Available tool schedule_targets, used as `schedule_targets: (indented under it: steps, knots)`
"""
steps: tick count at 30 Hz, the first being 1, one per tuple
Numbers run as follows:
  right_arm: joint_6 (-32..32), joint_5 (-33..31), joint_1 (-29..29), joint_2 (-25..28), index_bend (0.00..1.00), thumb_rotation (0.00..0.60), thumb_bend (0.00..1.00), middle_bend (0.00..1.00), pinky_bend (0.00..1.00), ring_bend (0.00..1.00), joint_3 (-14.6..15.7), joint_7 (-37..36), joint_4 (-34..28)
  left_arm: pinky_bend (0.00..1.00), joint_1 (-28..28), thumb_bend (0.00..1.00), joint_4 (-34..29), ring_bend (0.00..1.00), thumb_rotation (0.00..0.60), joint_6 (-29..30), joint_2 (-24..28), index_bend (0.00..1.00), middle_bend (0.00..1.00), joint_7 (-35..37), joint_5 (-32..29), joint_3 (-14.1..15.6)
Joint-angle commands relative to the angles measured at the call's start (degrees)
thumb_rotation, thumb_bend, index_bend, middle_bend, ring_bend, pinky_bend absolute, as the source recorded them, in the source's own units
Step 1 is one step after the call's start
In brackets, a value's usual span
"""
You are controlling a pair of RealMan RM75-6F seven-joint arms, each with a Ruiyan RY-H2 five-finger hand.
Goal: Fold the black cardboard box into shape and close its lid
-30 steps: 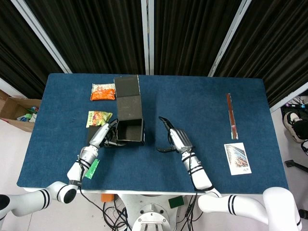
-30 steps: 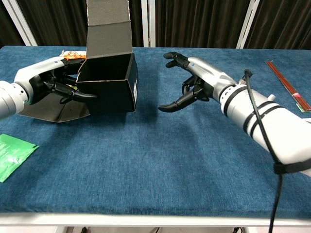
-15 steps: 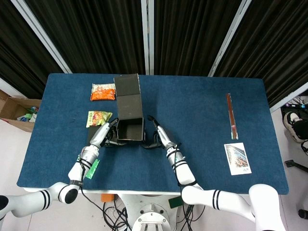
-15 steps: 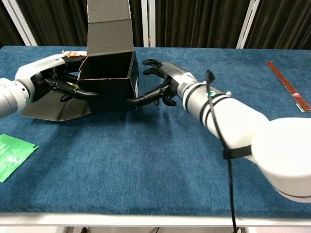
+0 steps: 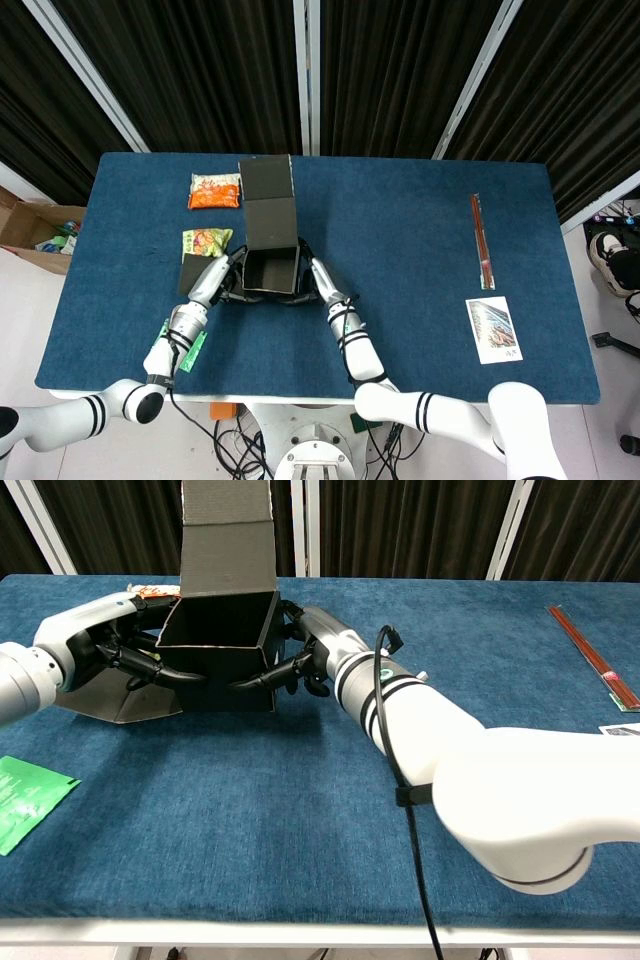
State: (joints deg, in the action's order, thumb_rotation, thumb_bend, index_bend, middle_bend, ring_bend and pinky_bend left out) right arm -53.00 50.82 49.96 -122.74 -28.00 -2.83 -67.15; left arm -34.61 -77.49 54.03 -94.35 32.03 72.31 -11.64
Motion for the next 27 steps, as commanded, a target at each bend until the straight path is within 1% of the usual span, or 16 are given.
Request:
schedule_targets:
  steps: [1,2,4,7,9,12,14,18,22,27]
  knots:
    - [-0.7,1.0,0.8,-1.4,0.23,0.6,0.17,0.35,1.0,0.75,-0.5,-0.7,2.0,0.84,0.1,0.09,0.0,0.61,0.596,0.1,0.1,0.38,0.36,0.0,0.1,0.0]
    - [-1.0,1.3,0.9,-1.8,0.27,0.6,0.18,0.38,1.0,0.75,-0.6,-0.8,2.5,0.84,0.2,0.09,-0.1,0.61,0.596,0.1,0.2,0.36,0.36,0.1,0.2,0.0]
    - [-1.0,1.7,0.8,-2.0,0.31,0.6,0.2,0.4,1.0,0.76,-0.6,-1.2,2.9,0.84,0.4,0.09,-0.4,0.61,0.598,0.1,0.5,0.31,0.34,0.4,0.2,0.0]
    - [-1.3,2.2,0.5,-2.0,0.34,0.6,0.22,0.42,1.0,0.76,-0.7,-1.7,2.9,0.84,1.0,0.09,-0.6,0.61,0.593,1.3,0.8,0.21,0.29,0.5,1.1,0.2]
    - [-1.4,2.5,0.0,-1.7,0.34,0.6,0.22,0.43,1.0,0.76,-0.7,-2.2,2.3,0.84,1.4,0.09,-0.6,0.6,0.569,2.3,1.0,0.15,0.25,0.1,2.0,0.7]
    - [-1.7,2.9,-0.7,-1.1,0.34,0.6,0.22,0.43,1.0,0.76,-0.7,-2.7,1.1,0.85,2.0,0.07,-0.5,0.59,0.502,3.9,1.3,0.06,0.15,-0.9,3.3,1.3]
    - [-2.0,3.1,-1.3,-0.6,0.34,0.6,0.22,0.43,1.0,0.76,-0.7,-3.1,0.3,0.84,2.5,0.07,-0.5,0.59,0.473,5.2,1.5,0.02,0.1,-1.9,4.0,1.5]
    - [-2.3,3.2,-2.6,0.6,0.34,0.6,0.22,0.43,1.0,0.76,-0.8,-4.0,-1.6,0.84,3.2,0.07,-1.3,0.57,0.455,6.7,2.6,0.0,0.04,-3.1,4.9,1.9]
    - [-2.6,3.3,-3.8,2.0,0.34,0.6,0.22,0.43,1.0,0.76,-1.0,-4.9,-3.3,0.84,4.2,0.07,-2.0,0.57,0.43,8.9,3.6,0.0,0.02,-3.8,5.4,1.8]
    - [-2.5,2.7,-5.6,4.0,0.34,0.6,0.22,0.44,1.0,0.76,-2.2,-7.6,-5.8,0.84,6.1,0.06,-2.5,0.57,0.433,12.5,5.2,0.0,0.02,-4.5,6.0,1.7]
